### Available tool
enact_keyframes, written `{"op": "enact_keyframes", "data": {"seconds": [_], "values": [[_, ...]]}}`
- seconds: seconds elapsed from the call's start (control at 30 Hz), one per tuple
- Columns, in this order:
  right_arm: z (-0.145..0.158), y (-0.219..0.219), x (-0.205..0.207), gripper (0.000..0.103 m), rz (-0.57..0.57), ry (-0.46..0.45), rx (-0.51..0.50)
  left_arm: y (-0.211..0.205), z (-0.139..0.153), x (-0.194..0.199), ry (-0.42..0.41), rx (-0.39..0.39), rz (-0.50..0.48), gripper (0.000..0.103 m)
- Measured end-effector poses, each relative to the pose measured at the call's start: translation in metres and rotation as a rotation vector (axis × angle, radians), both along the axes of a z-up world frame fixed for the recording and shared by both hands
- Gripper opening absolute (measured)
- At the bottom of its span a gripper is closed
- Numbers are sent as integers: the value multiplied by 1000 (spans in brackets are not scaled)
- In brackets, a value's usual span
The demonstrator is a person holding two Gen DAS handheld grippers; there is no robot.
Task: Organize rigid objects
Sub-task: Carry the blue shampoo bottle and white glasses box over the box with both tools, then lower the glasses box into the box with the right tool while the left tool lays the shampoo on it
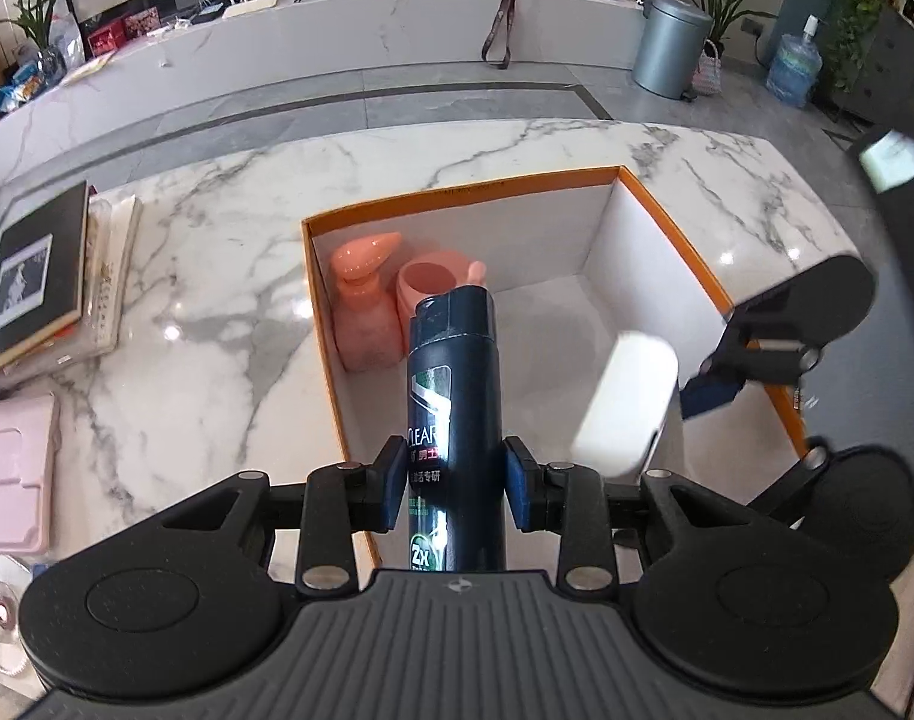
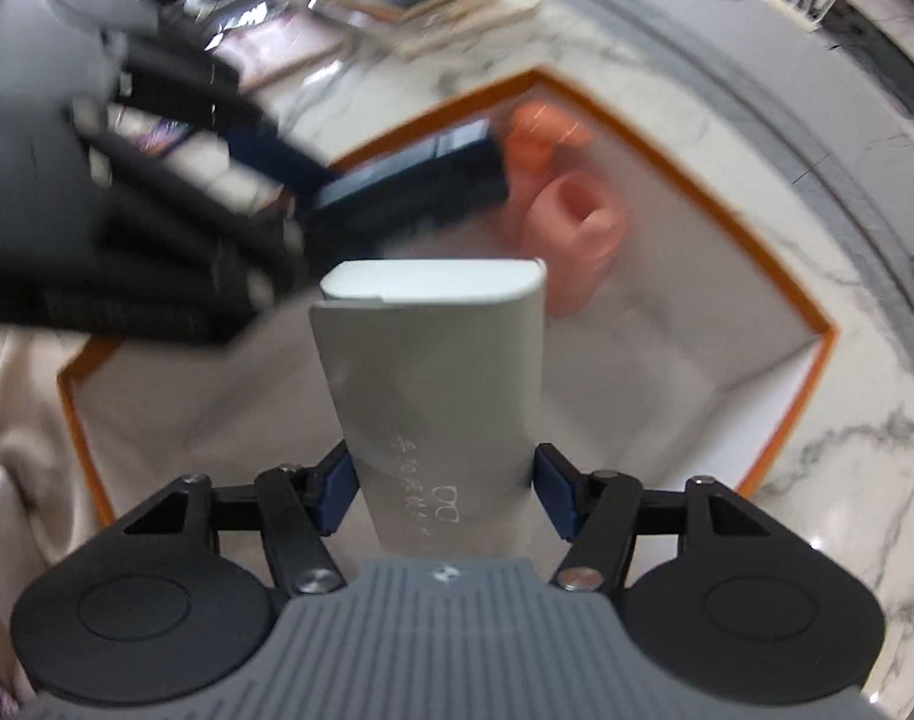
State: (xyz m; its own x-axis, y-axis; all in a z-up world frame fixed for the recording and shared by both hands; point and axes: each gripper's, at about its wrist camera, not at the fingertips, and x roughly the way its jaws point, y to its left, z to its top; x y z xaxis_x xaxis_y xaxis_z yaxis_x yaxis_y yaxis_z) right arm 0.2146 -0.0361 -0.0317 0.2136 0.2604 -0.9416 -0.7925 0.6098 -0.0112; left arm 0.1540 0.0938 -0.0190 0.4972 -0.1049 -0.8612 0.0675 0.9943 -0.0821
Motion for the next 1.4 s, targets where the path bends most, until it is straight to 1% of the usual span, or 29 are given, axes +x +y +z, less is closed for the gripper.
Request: {"op": "enact_keyframes", "data": {"seconds": [0.03,0.1,0.13,0.2,0.3,0.4,0.47,0.53,0.7,0.77,0.87,0.93,0.97,1.0,1.03,1.07,1.1,1.17,1.23,1.33,1.4], "values": [[-4,2,0,62,-1,25,-14,-1,0,-1,3,-3,-3,38],[-7,3,-1,62,-2,56,-9,-4,-1,-3,4,-3,-12,38],[-9,4,0,62,-24,74,-6,-6,-3,-4,5,-5,-12,38],[-12,4,5,62,-100,82,-11,-8,-6,-4,6,-17,3,38],[-19,-1,21,62,-303,88,-53,-8,-9,1,13,-63,37,38],[-23,5,26,61,-363,28,-91,-5,-10,9,1,-82,92,38],[-30,7,33,61,-401,8,-117,2,-11,17,20,-138,138,38],[-36,9,39,61,-428,8,-127,4,-12,22,32,-173,159,38],[-46,16,47,61,-459,-43,-177,9,-16,29,39,-179,190,38],[-47,17,48,61,-448,-61,-187,12,-20,30,51,-193,199,38],[-41,19,44,62,-382,-125,-187,13,-23,30,54,-194,201,38],[-36,15,43,60,-335,-141,-159,12,-24,30,57,-194,199,38],[-34,11,42,54,-297,-134,-124,12,-25,30,57,-194,197,38],[-31,11,38,45,-261,-121,-95,11,-25,30,57,-192,194,38],[-30,9,36,39,-223,-99,-58,10,-26,31,55,-188,192,38],[-28,8,33,29,-190,-67,-17,9,-27,31,53,-181,189,38],[-29,6,31,24,-171,-27,17,7,-27,32,52,-175,187,38],[-36,5,29,19,-154,48,60,6,-28,33,52,-166,185,38],[-43,6,29,17,-139,81,56,6,-29,33,55,-162,184,38],[-55,10,25,13,-129,88,38,6,-32,33,61,-149,178,38],[-59,8,26,11,-143,73,18,6,-32,33,56,-137,168,38]]}}
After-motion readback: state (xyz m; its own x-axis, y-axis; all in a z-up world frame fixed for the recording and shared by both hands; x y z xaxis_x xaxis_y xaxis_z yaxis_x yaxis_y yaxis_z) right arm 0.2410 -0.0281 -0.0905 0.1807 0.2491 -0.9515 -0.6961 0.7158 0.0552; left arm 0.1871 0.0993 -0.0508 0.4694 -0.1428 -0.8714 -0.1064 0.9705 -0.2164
